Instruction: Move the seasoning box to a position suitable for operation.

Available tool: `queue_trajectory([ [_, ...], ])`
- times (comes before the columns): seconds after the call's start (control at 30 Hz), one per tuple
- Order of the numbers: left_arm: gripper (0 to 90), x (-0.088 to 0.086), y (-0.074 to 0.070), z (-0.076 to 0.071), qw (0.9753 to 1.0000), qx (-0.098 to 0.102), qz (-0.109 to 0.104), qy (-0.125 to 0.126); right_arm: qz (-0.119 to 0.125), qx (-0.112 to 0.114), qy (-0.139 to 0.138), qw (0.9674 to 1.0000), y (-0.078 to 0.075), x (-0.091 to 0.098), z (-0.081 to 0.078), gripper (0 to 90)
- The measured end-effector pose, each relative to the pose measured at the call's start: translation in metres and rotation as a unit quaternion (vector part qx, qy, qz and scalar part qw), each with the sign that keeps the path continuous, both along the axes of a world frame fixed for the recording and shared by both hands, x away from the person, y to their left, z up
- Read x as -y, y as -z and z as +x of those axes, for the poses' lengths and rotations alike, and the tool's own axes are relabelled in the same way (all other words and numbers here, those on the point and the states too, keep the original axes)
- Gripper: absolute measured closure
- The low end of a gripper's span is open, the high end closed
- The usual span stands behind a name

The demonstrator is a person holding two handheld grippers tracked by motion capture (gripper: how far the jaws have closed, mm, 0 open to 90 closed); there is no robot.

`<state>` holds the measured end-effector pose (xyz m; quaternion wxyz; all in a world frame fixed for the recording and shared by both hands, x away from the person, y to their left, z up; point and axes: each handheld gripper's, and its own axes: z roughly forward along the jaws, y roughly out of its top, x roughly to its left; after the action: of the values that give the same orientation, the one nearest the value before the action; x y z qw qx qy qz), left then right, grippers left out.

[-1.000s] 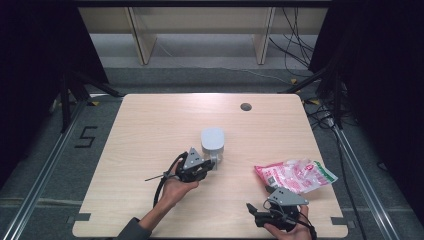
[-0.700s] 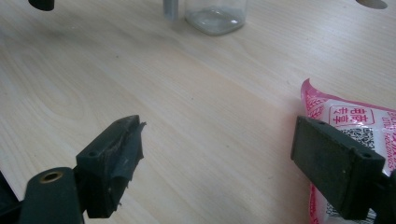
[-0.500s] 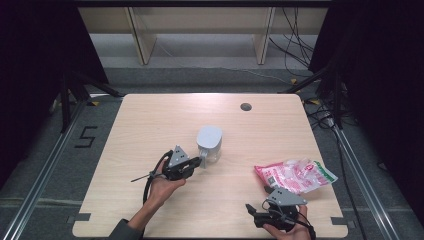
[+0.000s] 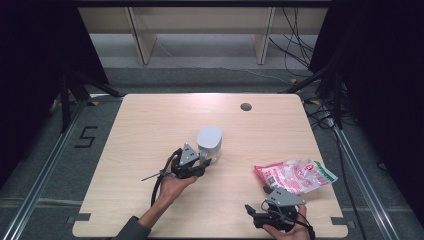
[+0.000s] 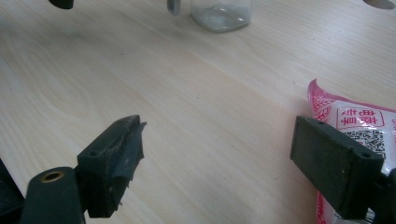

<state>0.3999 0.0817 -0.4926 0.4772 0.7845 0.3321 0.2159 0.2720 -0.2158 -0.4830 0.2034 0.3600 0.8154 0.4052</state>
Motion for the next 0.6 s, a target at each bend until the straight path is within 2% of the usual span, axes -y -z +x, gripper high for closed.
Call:
queue_trajectory([
  [0.03,66.2,-0.002,0.0,0.001,1.0,-0.001,0.002,-0.003,-0.001,0.002,0.001,1.0,0.0,0.0,0.0,18.0],
  [0.1,66.4,-0.008,-0.001,0.002,0.9999,0.002,0.006,-0.014,0.009,-0.015,0.011,0.9998,-0.001,-0.001,-0.002,18.0],
  [0.13,66.4,-0.011,-0.001,0.003,0.9998,0.004,0.011,-0.017,0.011,-0.016,0.011,0.9998,-0.001,-0.001,-0.002,18.0],
  [0.17,66.4,-0.013,-0.001,0.005,0.9996,0.01,0.015,-0.019,0.002,0.003,0.002,1.0,0.0,0.0,0.0,18.0],
  [0.27,66.1,-0.018,0.0,0.01,0.9986,0.016,0.021,-0.046,0.001,0.001,0.001,1.0,0.0,-0.001,0.0,18.0],
  [0.3,66.1,-0.02,0.001,0.011,0.9983,0.013,0.015,-0.054,0.002,-0.008,0.0,1.0,0.0,-0.001,0.0,18.0],
  [0.4,66.1,-0.022,0.002,0.018,0.9981,0.011,0.026,-0.054,0.0,-0.005,0.002,1.0,0.001,-0.002,-0.001,18.1],
  [0.43,66.3,-0.023,0.002,0.024,0.9978,0.013,0.033,-0.056,0.003,-0.017,0.007,0.9998,0.001,-0.002,-0.002,18.1],
  [0.47,66.7,-0.023,0.002,0.024,0.9978,0.013,0.033,-0.056,0.003,-0.017,0.007,0.9998,0.001,-0.002,-0.002,18.1],
  [0.5,66.7,-0.023,0.002,0.026,0.9974,0.008,0.028,-0.067,0.004,-0.02,0.007,0.9998,0.0,-0.002,-0.002,18.1],
  [0.57,67.7,-0.024,0.002,0.03,0.9967,0.006,0.024,-0.077,0.001,-0.004,0.001,1.0,0.0,-0.002,-0.001,18.1],
  [0.6,67.7,-0.025,0.002,0.031,0.9967,0.006,0.02,-0.079,0.001,-0.004,0.001,1.0,0.0,-0.002,-0.001,18.3],
])
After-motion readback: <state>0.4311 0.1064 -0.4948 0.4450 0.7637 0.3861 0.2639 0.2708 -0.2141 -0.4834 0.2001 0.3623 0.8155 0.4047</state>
